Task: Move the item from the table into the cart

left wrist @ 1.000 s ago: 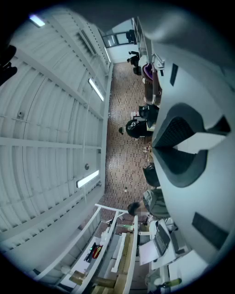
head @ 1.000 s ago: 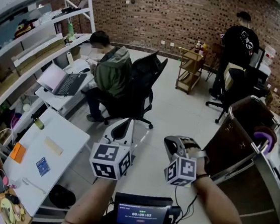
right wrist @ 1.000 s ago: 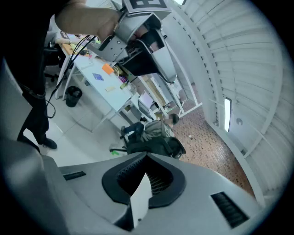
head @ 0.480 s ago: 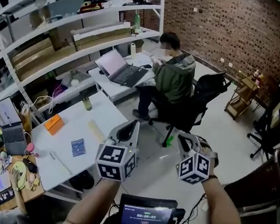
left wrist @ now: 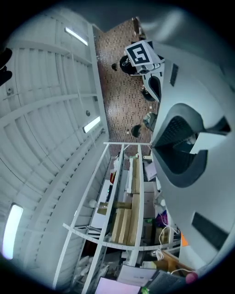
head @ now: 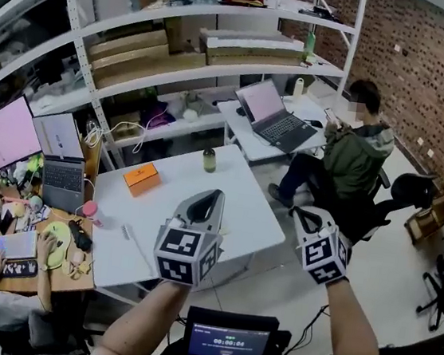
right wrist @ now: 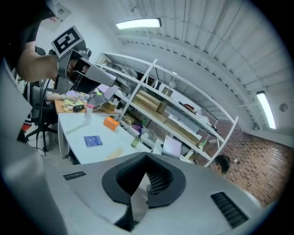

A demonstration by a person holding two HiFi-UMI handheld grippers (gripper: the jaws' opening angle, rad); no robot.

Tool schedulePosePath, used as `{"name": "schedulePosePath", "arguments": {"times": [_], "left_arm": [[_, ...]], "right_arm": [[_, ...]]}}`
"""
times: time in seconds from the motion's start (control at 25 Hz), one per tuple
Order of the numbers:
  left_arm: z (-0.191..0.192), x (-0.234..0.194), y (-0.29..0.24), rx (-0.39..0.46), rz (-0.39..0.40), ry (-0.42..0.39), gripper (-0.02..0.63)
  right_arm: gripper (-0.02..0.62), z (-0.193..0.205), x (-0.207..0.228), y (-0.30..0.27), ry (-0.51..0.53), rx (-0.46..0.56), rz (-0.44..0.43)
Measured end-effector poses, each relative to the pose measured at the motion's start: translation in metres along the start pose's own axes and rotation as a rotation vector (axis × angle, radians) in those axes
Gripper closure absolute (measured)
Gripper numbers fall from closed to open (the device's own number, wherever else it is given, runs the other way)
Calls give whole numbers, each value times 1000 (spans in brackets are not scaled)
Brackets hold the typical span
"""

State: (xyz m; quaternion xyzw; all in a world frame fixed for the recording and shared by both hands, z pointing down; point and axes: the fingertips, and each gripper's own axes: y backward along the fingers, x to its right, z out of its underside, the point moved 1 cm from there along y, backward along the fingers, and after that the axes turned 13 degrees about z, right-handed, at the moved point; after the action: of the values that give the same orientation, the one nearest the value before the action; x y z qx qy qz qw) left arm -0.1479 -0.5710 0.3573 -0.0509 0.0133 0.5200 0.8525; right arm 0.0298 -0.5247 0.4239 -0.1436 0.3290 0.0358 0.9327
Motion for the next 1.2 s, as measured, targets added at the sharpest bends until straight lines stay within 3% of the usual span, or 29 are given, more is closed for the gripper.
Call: {"name": "schedulePosePath", "arguments": {"times": [0.2, 0.48, 0.52, 0.56, 0.6, 0.76, 0.84, 1.04, 1.12, 1.2], "left_arm": [[9, -89, -19, -7, -156, 37, 594], [1, -170, -78, -32, -367, 67, 594], [1, -180, -86, -36, -387, 76, 594], [2, -189, -94, -40, -404, 85, 594], [5, -199, -103, -46, -420, 93, 594], [22, -247, -137, -77, -461, 143, 594], [31, -277, -147, -77, -471, 166, 594], [62, -361, -165, -98, -441, 199, 594], [79, -395, -175, -125, -433, 213, 594], [99, -426, -191, -155, -423, 224, 594]], "right_arm": [[589, -29, -13, -106, -1, 79, -106], [589, -65, 3, -242, -26, 203, -290], [576, -69, 3, -259, -24, 212, -320], [516, -73, 2, -277, -25, 216, -349], [511, -76, 2, -295, -34, 219, -372], [510, -88, -1, -367, -141, 226, -442], [387, -95, -13, -403, -174, 218, -488], [364, -108, -60, -483, -213, 196, -529], [268, -108, -80, -518, -235, 160, -552], [268, -104, -95, -558, -262, 130, -562]]}}
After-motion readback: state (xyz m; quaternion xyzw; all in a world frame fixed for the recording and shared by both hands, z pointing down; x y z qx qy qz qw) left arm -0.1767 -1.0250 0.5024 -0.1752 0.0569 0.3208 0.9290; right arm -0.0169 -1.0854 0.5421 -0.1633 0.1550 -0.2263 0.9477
